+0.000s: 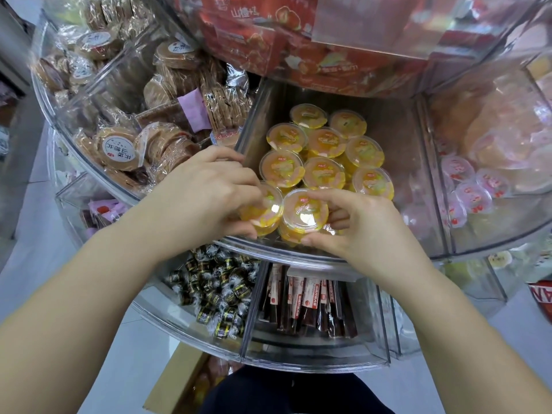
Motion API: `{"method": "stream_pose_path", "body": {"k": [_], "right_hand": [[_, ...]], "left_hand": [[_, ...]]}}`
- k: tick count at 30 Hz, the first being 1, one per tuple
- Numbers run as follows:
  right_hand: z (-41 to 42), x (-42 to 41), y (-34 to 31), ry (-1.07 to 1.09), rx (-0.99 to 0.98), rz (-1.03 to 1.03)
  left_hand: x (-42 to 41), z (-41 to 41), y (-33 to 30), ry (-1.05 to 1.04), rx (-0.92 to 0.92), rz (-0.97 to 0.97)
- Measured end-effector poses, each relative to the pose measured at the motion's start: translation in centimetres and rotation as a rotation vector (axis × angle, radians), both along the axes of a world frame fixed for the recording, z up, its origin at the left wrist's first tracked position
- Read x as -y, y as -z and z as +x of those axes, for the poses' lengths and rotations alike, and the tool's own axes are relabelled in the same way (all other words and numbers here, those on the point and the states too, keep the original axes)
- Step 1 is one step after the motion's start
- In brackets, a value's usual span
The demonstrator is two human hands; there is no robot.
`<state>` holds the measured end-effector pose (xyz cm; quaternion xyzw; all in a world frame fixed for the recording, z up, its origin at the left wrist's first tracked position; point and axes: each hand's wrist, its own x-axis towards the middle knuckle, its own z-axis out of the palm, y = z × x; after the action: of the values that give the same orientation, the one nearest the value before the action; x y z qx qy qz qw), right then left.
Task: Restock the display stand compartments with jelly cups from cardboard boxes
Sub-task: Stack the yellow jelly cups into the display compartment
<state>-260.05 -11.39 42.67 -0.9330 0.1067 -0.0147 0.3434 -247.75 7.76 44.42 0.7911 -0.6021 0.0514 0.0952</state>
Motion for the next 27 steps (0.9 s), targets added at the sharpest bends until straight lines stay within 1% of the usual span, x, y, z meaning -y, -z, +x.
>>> {"method": "stream_pose_path", "body": {"k": [2, 6, 9, 13, 16, 20, 23, 27], "right_hand": [[-0.2, -0.1, 0.0, -0.002, 0.005, -0.007], [-0.3, -0.5, 0.2, 0.043, 0.059, -0.097], [-0.4, -0.6, 0.1, 0.051, 0.061, -0.096], [-0.8, -0.6, -0.2, 0.068, 0.045, -0.027], [-1.0, -0.3, -0.2, 0.089, 0.006, 0.085], [-1.0, 0.3, -0.3, 0.096, -0.045, 0.237], [-0.6, 0.1, -0.4, 0.074, -0.032, 0.241], [-0.4, -0.1, -0.5, 0.059, -0.04, 0.243]], "left_hand": [[-0.2, 0.1, -0.1, 0.001, -0.03, 0.009], [-0.2, -0.2, 0.0, -0.021, -0.068, -0.007], [-0.1, -0.3, 0.0, -0.035, -0.062, -0.008], [0.0, -0.5, 0.1, -0.048, -0.066, -0.004], [-0.1, -0.6, 0.1, -0.058, -0.064, 0.002], [-0.2, -1.0, 0.1, -0.079, -0.135, -0.088], [0.0, -1.5, -0.1, -0.101, -0.201, -0.168], [0.2, -1.5, 0.2, -0.108, -0.212, -0.218]]}}
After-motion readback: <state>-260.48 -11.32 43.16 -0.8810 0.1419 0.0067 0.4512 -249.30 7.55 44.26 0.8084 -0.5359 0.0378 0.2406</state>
